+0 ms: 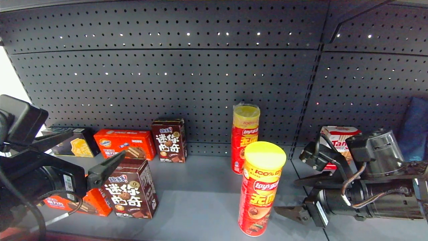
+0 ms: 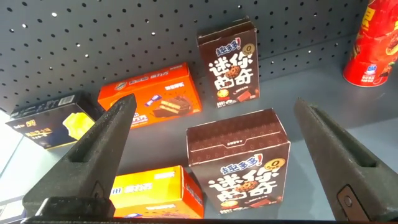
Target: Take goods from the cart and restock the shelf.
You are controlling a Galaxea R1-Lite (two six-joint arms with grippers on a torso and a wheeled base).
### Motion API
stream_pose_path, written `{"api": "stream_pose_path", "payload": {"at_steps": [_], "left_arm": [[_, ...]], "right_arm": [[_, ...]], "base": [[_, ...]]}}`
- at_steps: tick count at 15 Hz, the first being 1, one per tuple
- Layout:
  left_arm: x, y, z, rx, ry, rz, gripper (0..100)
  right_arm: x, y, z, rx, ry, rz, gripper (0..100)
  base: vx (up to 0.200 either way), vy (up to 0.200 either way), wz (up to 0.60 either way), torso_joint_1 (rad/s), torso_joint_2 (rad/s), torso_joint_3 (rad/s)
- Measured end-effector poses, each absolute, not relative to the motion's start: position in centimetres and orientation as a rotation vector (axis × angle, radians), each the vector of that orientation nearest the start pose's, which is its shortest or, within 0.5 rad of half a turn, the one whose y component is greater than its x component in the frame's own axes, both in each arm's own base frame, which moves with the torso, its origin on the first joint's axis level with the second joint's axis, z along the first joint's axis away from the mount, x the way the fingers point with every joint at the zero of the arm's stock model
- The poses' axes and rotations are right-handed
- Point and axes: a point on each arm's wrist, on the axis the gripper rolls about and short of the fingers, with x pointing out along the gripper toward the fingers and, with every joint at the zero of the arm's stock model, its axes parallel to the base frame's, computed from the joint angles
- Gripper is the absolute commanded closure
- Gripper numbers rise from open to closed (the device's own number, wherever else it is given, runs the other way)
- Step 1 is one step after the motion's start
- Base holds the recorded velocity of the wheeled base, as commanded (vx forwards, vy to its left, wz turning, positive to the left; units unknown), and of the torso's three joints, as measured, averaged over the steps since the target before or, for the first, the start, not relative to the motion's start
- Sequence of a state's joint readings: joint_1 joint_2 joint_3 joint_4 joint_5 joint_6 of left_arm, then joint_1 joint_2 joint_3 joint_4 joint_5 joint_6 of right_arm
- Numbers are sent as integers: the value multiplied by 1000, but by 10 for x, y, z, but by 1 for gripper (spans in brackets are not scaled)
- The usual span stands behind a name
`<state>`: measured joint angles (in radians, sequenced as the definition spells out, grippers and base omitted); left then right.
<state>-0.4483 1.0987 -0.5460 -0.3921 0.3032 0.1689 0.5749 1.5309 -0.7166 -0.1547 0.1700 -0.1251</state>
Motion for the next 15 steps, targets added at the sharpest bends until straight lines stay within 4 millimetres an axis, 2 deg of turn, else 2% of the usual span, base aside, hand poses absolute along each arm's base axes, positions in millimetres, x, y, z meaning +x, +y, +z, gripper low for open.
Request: {"api": "stream_pose_path", "payload": {"at_steps": [9, 15], "left_arm": [[140, -60, 223, 227, 137, -156, 0], [140, -60, 223, 227, 137, -158, 0]], "right_arm": [[207, 142, 157, -257, 622, 768, 0], [211, 143, 161, -252, 606, 764, 0]], "base": [[0, 0, 0, 0, 0, 0], [0, 0, 0, 0, 0, 0]]}}
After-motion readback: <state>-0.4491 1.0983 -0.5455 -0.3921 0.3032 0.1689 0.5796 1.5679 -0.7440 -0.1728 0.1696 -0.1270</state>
